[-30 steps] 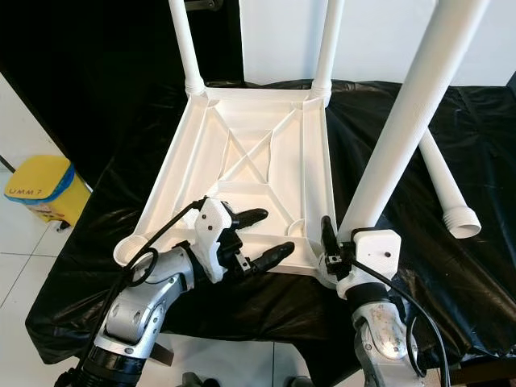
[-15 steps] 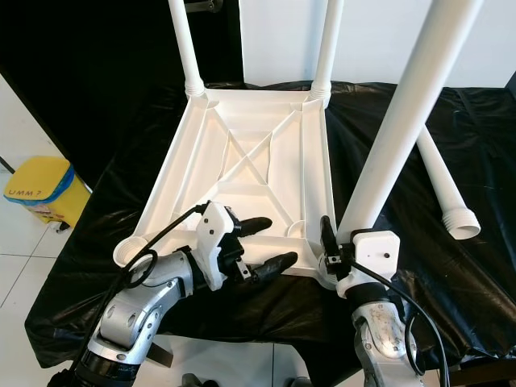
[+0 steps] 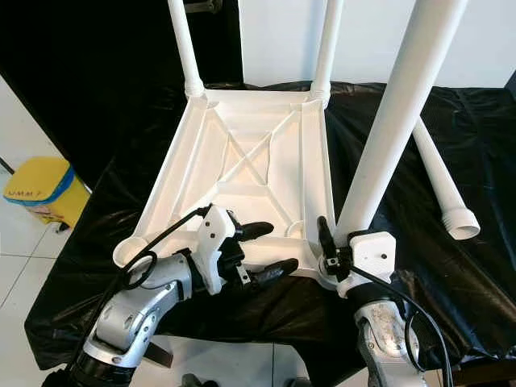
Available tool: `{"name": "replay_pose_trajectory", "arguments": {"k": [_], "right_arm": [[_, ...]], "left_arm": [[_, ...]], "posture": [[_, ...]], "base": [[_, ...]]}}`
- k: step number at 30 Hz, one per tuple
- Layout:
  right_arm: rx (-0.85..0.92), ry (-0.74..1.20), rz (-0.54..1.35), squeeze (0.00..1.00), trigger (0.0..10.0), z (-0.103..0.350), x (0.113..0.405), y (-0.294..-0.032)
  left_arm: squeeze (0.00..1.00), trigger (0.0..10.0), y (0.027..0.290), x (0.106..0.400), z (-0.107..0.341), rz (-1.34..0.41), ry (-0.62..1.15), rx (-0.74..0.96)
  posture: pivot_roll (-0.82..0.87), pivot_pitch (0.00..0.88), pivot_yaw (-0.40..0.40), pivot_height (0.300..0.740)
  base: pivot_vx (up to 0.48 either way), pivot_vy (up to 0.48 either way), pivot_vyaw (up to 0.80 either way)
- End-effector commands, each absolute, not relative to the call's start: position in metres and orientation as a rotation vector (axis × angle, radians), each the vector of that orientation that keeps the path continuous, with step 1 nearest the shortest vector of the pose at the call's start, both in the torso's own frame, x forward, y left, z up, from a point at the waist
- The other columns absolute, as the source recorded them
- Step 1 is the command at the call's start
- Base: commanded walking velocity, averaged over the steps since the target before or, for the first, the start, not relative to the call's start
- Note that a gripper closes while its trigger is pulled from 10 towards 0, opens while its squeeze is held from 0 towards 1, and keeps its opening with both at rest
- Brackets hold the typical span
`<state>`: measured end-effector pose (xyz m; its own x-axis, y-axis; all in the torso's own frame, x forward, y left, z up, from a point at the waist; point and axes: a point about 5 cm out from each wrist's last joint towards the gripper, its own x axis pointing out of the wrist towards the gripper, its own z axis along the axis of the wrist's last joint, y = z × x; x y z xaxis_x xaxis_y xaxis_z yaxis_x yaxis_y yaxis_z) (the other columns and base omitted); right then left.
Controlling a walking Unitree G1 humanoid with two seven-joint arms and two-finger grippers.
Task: Building children table
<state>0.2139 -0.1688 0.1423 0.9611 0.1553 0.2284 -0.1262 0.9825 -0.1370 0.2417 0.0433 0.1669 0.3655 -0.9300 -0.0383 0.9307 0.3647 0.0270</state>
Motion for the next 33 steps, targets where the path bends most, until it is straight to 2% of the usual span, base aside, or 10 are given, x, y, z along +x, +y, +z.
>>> {"name": "replay_pose_trajectory", "arguments": {"k": [1, 25, 33], "right_arm": [[-0.118, -0.154, 0.159, 0.00, 10.0, 0.125, 0.211, -0.168], [-0.219, -0.199, 0.207, 0.00, 10.0, 0.101, 0.206, -0.165], [-0.190, -0.182, 0.215, 0.00, 10.0, 0.097, 0.208, -0.164]], "left_arm": [[0.00, 10.0, 0.042, 0.238, 0.168, -1.213, 0.020, 0.040], [0.00, 10.0, 0.043, 0.242, 0.170, -1.220, 0.021, 0.063], [0.00, 10.0, 0.043, 0.244, 0.171, -1.225, 0.013, 0.073]], "posture": [[-0.21, 0.117, 0.039, 0.740], [-0.20, 0.079, 0.048, 0.740], [-0.20, 0.064, 0.051, 0.740]], "base": [[0.000, 0.000, 0.00], [0.000, 0.000, 0.00], [0.000, 0.000, 0.00]]}}
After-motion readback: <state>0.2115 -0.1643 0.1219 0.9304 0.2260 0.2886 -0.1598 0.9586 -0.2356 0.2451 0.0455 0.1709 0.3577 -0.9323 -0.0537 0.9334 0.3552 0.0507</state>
